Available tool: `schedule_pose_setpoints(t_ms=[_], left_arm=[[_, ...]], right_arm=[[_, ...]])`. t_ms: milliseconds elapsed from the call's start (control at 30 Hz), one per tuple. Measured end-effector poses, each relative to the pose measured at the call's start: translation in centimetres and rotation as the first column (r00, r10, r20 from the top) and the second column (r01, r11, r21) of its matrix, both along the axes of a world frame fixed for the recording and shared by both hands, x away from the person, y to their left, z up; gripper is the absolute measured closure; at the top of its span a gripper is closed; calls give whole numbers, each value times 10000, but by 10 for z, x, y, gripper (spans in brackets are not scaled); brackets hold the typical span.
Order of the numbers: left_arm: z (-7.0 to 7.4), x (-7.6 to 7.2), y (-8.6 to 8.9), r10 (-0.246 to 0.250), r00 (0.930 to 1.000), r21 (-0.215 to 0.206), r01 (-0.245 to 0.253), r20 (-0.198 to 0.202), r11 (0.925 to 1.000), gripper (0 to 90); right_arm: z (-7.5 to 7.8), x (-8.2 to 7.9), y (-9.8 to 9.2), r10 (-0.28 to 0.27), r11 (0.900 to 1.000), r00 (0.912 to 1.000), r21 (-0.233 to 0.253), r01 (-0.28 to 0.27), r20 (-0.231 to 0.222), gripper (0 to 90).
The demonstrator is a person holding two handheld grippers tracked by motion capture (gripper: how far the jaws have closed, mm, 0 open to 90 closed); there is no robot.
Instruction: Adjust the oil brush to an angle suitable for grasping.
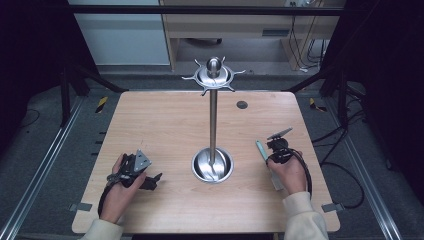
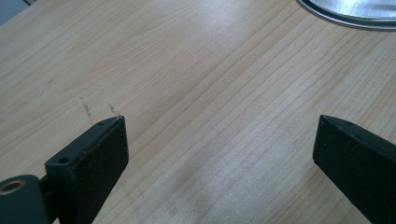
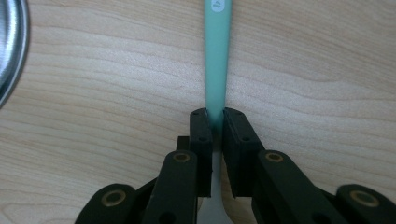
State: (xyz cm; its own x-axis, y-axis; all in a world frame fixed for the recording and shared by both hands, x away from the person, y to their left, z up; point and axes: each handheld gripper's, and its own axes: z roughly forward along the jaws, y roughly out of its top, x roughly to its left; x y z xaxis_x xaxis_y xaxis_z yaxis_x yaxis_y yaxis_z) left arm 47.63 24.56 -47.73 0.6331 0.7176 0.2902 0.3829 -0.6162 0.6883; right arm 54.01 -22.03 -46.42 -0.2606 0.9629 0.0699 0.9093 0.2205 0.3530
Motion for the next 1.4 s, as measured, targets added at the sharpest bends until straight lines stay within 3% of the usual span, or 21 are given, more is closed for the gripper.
schedule_pose_setpoints(t_ms=[200, 500, 667, 800, 833, 933, 1033, 1167, 1267, 1300, 1333, 1367, 1400], left_arm=[[0, 0, 0, 20, 10000, 3, -20, 14, 10000, 31], [0, 0, 1, 29, 10000, 25, -29, 20, 10000, 31], [0, 1, 2, 104, 9999, 47, -105, 36, 9999, 31], [0, 1, 3, 174, 9998, 34, -174, 80, 9998, 31], [1, 0, 3, 204, 9997, 17, -204, 99, 9998, 31], [1, 0, 3, 176, 9998, 41, -176, 88, 9998, 31], [0, 0, 3, 156, 9998, 13, -156, 103, 9999, 31], [1, 0, 2, 88, 9999, 46, -89, 115, 9999, 31], [1, 1, 2, 102, 9999, 31, -103, 124, 9999, 31], [1, 1, 2, 102, 9999, 31, -103, 124, 9999, 31], [1, 0, 1, 79, 9999, 35, -79, 114, 10000, 31], [1, 0, 1, 56, 9999, 30, -56, 116, 10000, 31], [1, 0, 1, 56, 9999, 30, -56, 116, 10000, 32]], right_arm=[[8, -2, -4, 108, 9999, 9995, 95, -111, 292, 826], [33, -7, -6, 157, 9995, 9931, 240, -186, 1160, 827], [63, -9, -8, 264, 9980, 9799, 519, -374, 1977, 827], [80, -9, -8, 243, 9953, 9721, 860, -456, 2334, 827], [90, -9, -9, 300, 9945, 9636, 889, -554, 2657, 827], [101, -15, -11, 244, 9919, 9486, 1108, -623, 3155, 827], [104, -19, -13, 255, 9887, 9415, 1306, -734, 3361, 827], [110, -29, -14, 363, 9843, 9153, 1439, -1021, 4012, 827], [118, -34, -13, 576, 9787, 8843, 1486, -1416, 4634, 827], [118, -34, -13, 576, 9787, 8843, 1486, -1416, 4634, 827], [124, -38, -11, 728, 9770, 8628, 1383, -1626, 5004, 827], [127, -40, -10, 629, 9765, 8573, 1460, -1587, 5110, 827], [127, -40, -10, 629, 9765, 8573, 1460, -1587, 5110, 827]])
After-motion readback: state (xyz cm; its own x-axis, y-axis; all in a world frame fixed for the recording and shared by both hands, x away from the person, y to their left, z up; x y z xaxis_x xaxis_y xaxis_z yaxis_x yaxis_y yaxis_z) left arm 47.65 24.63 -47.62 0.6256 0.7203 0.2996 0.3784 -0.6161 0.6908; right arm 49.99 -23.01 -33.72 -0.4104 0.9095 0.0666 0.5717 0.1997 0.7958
